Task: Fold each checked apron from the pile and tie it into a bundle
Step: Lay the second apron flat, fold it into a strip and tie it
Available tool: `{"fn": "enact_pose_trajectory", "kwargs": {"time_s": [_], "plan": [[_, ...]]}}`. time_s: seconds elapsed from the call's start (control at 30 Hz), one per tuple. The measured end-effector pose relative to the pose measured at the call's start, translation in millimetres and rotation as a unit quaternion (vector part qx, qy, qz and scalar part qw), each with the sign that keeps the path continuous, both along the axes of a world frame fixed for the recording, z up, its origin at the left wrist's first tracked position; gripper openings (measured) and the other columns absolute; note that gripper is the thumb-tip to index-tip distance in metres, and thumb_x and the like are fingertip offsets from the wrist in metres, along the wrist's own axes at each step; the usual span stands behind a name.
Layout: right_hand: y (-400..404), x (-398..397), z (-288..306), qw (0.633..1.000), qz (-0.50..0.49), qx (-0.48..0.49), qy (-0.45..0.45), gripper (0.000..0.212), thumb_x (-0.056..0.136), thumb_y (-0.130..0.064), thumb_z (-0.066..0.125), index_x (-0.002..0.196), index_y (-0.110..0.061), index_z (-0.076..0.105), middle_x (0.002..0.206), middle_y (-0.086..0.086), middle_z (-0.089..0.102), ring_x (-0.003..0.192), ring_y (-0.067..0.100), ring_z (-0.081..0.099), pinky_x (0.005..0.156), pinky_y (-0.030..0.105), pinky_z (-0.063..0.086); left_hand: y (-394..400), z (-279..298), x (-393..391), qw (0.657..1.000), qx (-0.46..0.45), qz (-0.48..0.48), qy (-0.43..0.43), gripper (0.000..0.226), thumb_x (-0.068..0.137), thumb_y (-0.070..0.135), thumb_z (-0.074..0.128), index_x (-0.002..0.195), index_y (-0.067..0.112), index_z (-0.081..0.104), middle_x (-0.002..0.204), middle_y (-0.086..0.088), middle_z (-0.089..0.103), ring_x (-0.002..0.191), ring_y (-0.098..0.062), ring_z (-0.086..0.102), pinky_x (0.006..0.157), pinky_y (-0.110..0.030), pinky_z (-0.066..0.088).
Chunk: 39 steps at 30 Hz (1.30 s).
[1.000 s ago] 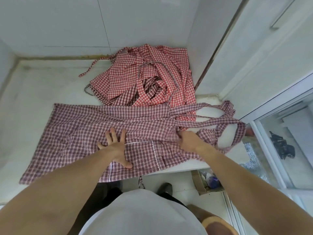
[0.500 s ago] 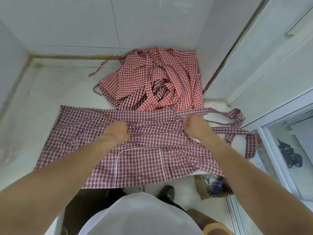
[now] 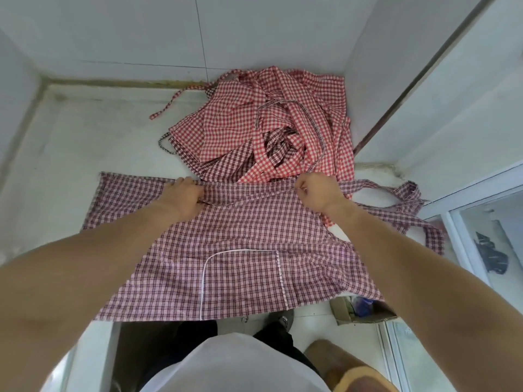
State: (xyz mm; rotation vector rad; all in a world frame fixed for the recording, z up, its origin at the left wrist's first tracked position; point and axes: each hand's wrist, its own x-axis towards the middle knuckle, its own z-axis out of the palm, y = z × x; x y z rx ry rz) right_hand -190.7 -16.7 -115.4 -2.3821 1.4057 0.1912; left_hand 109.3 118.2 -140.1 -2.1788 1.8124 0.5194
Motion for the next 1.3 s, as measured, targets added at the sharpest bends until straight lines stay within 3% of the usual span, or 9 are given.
{"fn": "enact_pose_trajectory", "kwargs": {"time_s": [0.1,0.23,0.3,0.4,0.57,0.7,0.83,1.13,1.3], "plan": [[-12.4,1.8,2.3,1.0,-0.023,0.003,-0.018,0.009,0.097,-0.027,0.053,0.094,-0.027,0.062,0.078,-0.01,0.059,0.08,0.016,0.055,0.11,0.055,0.033,-5.3,-2.0,13.2,0.998,-0.011,0.038,0.055,0.02,0.094,0.041,0.062,0.096,0.021,0.067,0.114,-0.005,0.06,0.109,-0.024,0.053,0.104,-0.047,0.042],[-16.3,6.9,-5.7,0.999,-0.036,0.003,-0.011,0.008,0.093,-0.027,0.061,0.086,-0.024,0.061,0.087,-0.004,0.056,0.086,0.018,0.053,0.104,0.053,0.042,-12.9,-3.1,22.9,0.99,0.029,0.049,0.131,0.023,0.102,0.036,0.05,0.099,0.019,0.065,0.106,-0.001,0.066,0.094,-0.019,0.06,0.09,-0.039,0.049],[-15.4,8.9,-9.5,0.999,-0.049,-0.003,-0.021,0.012,0.093,-0.03,0.064,0.083,-0.025,0.058,0.096,-0.001,0.052,0.095,0.022,0.054,0.102,0.051,0.044,-16.8,-3.3,28.6,0.991,0.045,0.022,0.123,0.012,0.1,0.028,0.055,0.103,0.023,0.065,0.114,-0.002,0.065,0.1,-0.02,0.06,0.095,-0.038,0.048],[-15.3,9.0,-12.6,0.998,-0.062,0.008,-0.016,0.011,0.093,-0.032,0.063,0.087,-0.022,0.062,0.097,0.0,0.06,0.087,0.02,0.055,0.104,0.052,0.042,-20.2,-3.0,35.0,0.995,0.08,-0.039,0.052,0.031,0.091,0.03,0.069,0.12,0.023,0.064,0.122,0.002,0.06,0.111,-0.02,0.057,0.102,-0.039,0.043],[-16.8,11.2,-12.0,0.997,-0.07,0.038,-0.006,0.009,0.089,-0.032,0.067,0.083,-0.026,0.063,0.097,-0.005,0.061,0.105,0.023,0.055,0.111,0.054,0.033,-25.2,-6.2,46.2,0.998,0.015,0.041,0.037,0.012,0.098,0.014,0.049,0.095,0.018,0.06,0.097,0.001,0.064,0.087,-0.019,0.052,0.096,-0.039,0.04],[-20.8,8.8,-9.8,0.984,-0.122,0.106,-0.073,0.021,0.085,-0.032,0.074,0.074,-0.034,0.056,0.081,-0.015,0.059,0.086,0.016,0.059,0.107,0.053,0.04,-26.4,-11.2,57.0,0.99,-0.076,0.114,0.024,0.016,0.098,0.022,0.05,0.108,0.009,0.055,0.102,-0.01,0.061,0.093,-0.027,0.053,0.091,-0.044,0.043],[-24.1,8.6,-5.7,0.97,-0.162,0.13,-0.128,0.023,0.081,-0.024,0.081,0.091,-0.022,0.061,0.099,-0.007,0.059,0.102,0.019,0.058,0.099,0.038,0.047,-22.9,-15.8,56.3,0.99,-0.044,0.089,0.101,0.044,0.097,0.031,0.059,0.137,0.016,0.048,0.125,-0.012,0.062,0.113,-0.03,0.057,0.101,-0.044,0.044],[-20.8,2.8,15.7,0.97,-0.081,0.163,-0.162,0.03,0.085,-0.036,0.076,0.103,-0.013,0.071,0.124,0.001,0.063,0.117,0.018,0.054,0.111,0.037,0.036,-19.1,-5.2,51.1,0.974,-0.088,0.092,0.187,0.011,0.095,0.017,0.066,0.097,0.01,0.075,0.077,0.005,0.058,0.076,-0.015,0.05,0.079,-0.028,0.039],[-11.8,2.9,27.0,0.933,-0.132,0.209,-0.26,0.032,0.067,-0.038,0.084,0.091,-0.023,0.069,0.129,0.009,0.063,0.109,0.021,0.061,0.099,0.03,0.05,-16.1,0.8,56.2,0.972,-0.103,0.124,0.173,0.006,0.087,0.014,0.075,0.09,0.009,0.076,0.086,-0.001,0.065,0.08,-0.018,0.059,0.08,-0.028,0.043]]}}
